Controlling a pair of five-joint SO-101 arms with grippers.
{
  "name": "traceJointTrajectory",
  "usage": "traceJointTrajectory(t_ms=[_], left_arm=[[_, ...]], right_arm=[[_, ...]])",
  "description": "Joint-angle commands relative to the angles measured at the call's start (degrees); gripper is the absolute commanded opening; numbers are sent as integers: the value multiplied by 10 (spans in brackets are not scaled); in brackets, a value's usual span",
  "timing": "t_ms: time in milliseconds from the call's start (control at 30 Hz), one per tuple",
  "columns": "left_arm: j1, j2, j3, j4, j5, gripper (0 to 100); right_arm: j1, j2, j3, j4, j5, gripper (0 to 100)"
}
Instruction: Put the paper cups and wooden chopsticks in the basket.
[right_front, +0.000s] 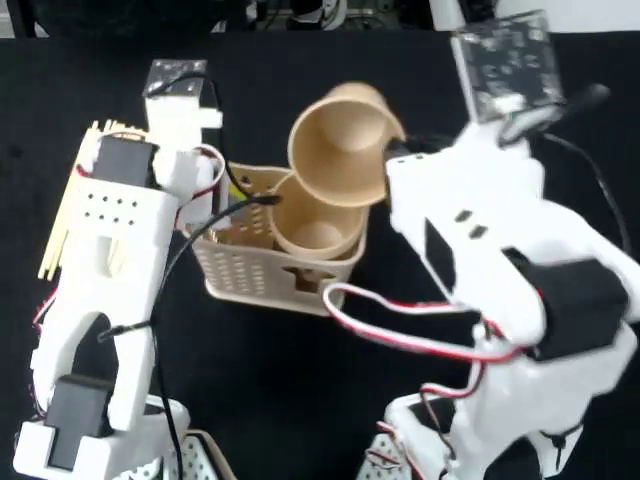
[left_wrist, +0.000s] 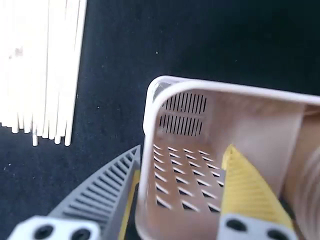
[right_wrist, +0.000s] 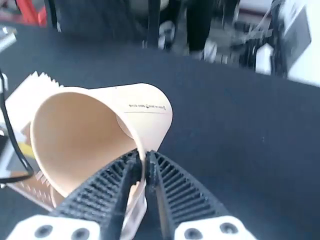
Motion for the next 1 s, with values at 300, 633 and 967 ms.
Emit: traceJointTrajectory(t_ms=[300,633,967], left_arm=[[-70,-41,-95,36,-78,258],[-95,-236,-94,36,-98,258],[-196,-265,4,-24,-98,258]], right_arm=[[-7,-105,2,19,-26,11],[-91,-143,158,18,-6,11],[-62,-143,245,6,9,11]])
